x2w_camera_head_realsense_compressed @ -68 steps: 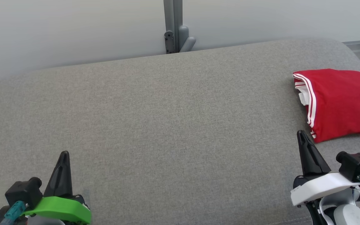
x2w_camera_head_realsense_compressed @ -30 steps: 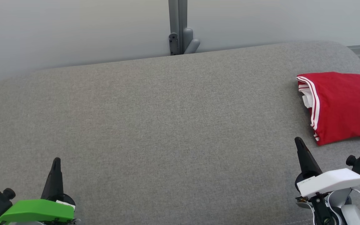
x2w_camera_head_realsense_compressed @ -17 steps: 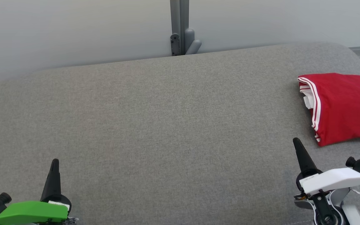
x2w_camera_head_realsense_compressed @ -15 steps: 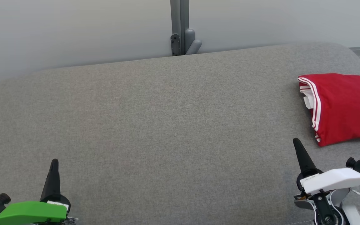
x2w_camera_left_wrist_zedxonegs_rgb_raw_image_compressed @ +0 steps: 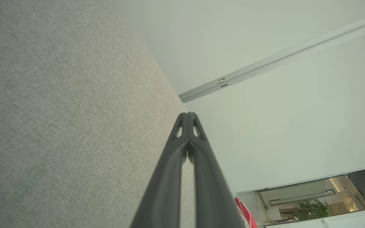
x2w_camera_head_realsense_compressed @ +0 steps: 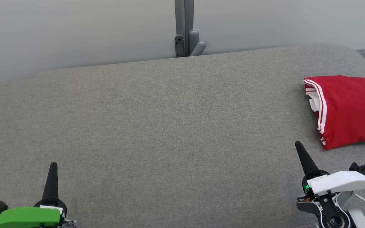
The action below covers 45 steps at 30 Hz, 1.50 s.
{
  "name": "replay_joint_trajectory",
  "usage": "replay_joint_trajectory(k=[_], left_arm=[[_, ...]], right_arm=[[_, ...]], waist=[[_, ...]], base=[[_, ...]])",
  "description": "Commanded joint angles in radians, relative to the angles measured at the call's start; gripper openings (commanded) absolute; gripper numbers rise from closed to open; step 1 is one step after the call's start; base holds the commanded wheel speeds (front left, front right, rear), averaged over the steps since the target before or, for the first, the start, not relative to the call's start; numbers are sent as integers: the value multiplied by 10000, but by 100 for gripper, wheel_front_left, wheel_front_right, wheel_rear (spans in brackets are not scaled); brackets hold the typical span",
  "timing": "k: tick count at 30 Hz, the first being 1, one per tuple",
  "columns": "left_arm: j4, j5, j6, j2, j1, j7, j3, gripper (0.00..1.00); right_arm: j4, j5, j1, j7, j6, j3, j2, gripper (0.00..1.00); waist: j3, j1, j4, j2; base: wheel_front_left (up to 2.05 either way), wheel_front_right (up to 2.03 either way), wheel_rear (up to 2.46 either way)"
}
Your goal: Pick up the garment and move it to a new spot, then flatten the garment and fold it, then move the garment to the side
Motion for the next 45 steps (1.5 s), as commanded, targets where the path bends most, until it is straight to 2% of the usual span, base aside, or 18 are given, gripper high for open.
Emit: replay_joint_trajectory(k=[1, 45], left_arm=[[-64, -222, -76, 13, 81, 21, 91, 0], [46, -3241, -531, -592, 235, 643, 931, 0]], right_arm=[[-23, 180, -198, 55, 7, -40, -22, 0], [511, 3513, -345, 772, 4, -238, 210, 0]], waist=[[-2, 0, 3, 0], [-112, 0, 200, 0]], base=[[0, 0, 0], [0, 0, 0]])
